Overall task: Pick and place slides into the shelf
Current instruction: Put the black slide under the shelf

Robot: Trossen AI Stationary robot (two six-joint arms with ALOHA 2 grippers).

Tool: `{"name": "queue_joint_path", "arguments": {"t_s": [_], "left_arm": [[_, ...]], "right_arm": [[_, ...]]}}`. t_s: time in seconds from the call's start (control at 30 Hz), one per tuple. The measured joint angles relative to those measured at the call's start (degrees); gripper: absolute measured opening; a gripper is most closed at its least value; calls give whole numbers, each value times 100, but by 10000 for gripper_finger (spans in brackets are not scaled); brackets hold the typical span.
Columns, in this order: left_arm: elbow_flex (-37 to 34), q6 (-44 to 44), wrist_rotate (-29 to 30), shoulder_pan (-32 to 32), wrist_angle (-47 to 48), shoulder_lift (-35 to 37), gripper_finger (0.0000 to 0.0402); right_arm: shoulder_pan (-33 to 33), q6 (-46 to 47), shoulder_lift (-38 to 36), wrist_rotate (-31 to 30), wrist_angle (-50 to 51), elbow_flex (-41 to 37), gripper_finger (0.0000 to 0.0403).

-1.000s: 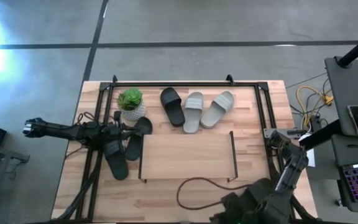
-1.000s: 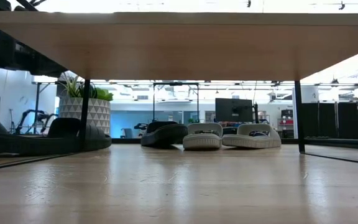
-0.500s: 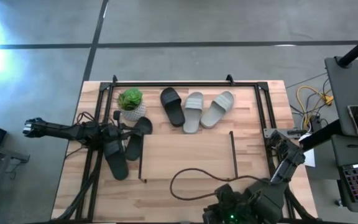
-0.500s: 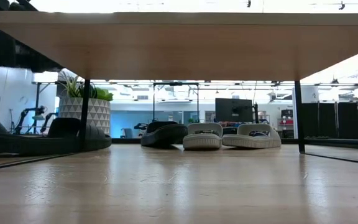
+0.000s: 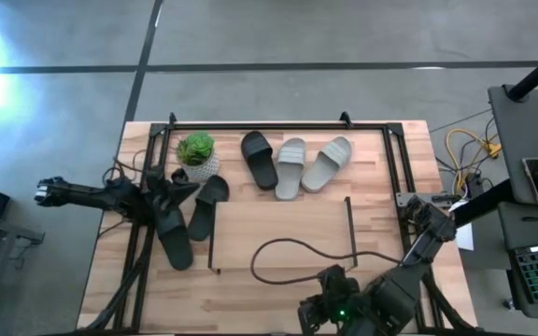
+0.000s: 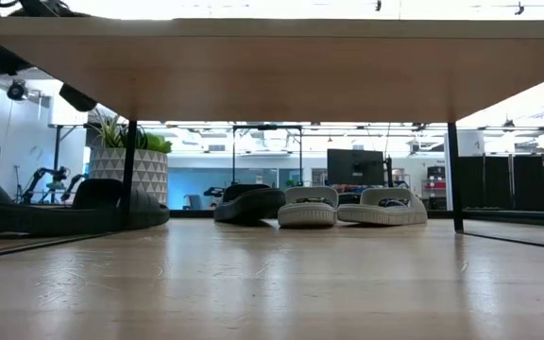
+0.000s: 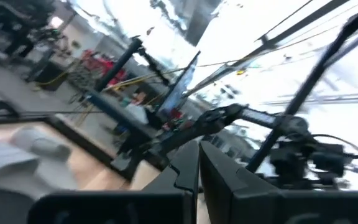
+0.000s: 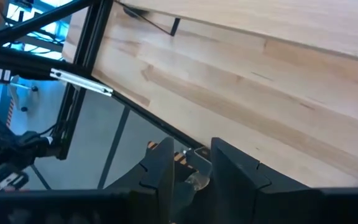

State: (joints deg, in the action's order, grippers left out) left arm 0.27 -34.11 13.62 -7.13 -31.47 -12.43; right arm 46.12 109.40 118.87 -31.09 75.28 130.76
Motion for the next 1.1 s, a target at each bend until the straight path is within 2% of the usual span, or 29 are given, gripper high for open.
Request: {"name": "queue_joint_path", "arguments": {"t_s": [0.23, 0.37, 0.43, 0.5, 0.53, 0.67, 0.77, 0.83, 0.9, 1.1], "left_arm": [[31, 59, -19, 0, -885, 12, 0], [335, 666, -761, 0, -1576, -19, 0], [624, 983, -918, -5, -1569, -45, 0], [1033, 1355, -915, -4, -744, -99, 0], [1313, 1654, -896, 2, 87, -161, 0], [2754, 2637, -504, 0, 4376, -729, 3], [3601, 3242, -229, 0, 6429, -1456, 22], [3958, 3433, 67, 0, 7271, -1831, 41], [4196, 3447, 330, 0, 7702, -2097, 64], [4220, 2924, 337, -47, 8421, -2425, 140]], "right_arm": [[-47, 20, 0, 0, 26, -2, 102], [-38, 138, 0, 2, 66, -2, 102], [-41, 149, -6, 2, 94, -2, 102], [-43, 155, -26, 2, 115, -2, 102], [-56, 157, -38, 2, 151, -2, 102], [-77, 350, -61, 153, 433, -2, 102], [-78, 461, -68, 351, 643, -2, 103], [-77, 461, -70, 444, 735, -3, 103], [-77, 461, -70, 462, 768, -4, 103], [-77, 433, -70, 466, 855, -4, 103]]}}
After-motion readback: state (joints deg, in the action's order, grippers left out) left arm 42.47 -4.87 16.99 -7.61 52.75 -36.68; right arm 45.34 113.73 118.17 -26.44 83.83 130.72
